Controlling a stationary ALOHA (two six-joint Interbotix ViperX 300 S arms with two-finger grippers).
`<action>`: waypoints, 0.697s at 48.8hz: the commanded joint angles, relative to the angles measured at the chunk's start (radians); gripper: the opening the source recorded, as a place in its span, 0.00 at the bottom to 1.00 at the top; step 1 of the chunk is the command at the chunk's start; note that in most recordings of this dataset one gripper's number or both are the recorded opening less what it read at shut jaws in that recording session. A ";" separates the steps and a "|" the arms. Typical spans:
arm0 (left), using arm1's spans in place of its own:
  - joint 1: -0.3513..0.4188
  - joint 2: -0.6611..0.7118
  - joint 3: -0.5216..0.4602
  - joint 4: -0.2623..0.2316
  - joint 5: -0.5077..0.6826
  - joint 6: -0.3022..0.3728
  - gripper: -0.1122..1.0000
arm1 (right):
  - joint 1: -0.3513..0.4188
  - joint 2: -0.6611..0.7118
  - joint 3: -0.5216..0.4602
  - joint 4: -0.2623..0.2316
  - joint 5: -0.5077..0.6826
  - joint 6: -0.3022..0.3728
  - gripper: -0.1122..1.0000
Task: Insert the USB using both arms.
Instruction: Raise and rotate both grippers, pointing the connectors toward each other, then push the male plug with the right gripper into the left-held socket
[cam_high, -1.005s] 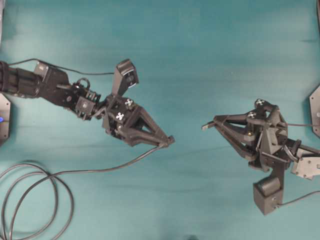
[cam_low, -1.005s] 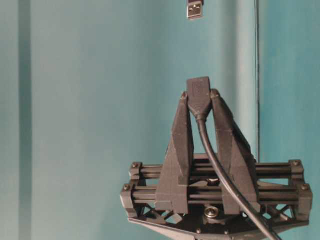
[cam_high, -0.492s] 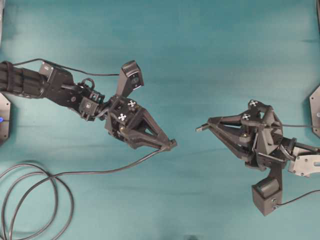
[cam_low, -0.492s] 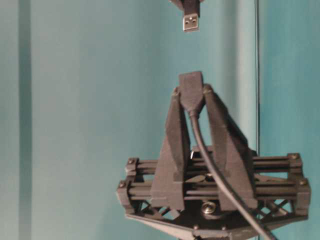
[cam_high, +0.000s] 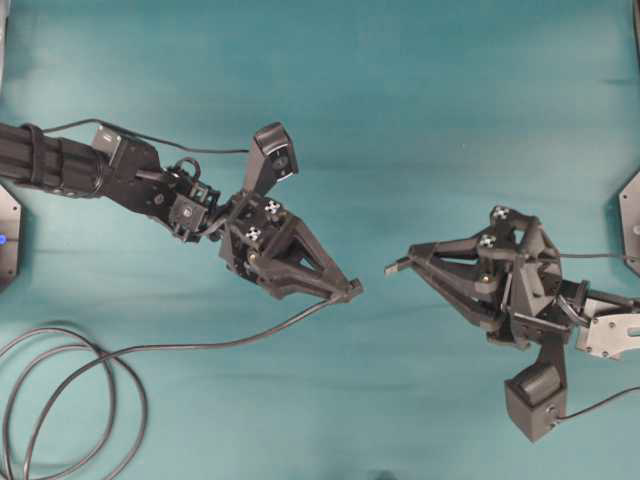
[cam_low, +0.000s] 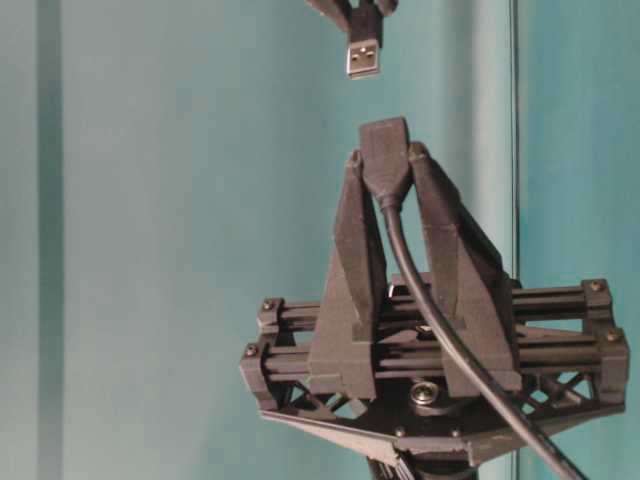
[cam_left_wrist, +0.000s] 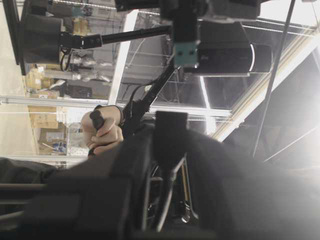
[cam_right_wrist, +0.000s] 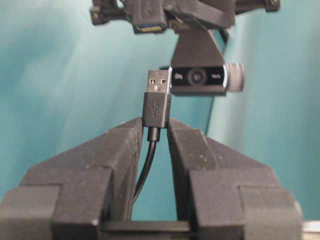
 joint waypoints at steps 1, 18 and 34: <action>0.002 -0.014 -0.017 0.003 -0.014 -0.017 0.31 | -0.003 -0.015 -0.028 -0.011 -0.014 -0.008 0.29; 0.000 -0.008 -0.043 0.003 -0.014 -0.017 0.31 | -0.023 -0.015 -0.025 -0.011 -0.046 -0.049 0.29; 0.000 0.017 -0.074 0.003 -0.015 -0.017 0.31 | -0.034 -0.015 -0.026 -0.011 -0.071 -0.051 0.29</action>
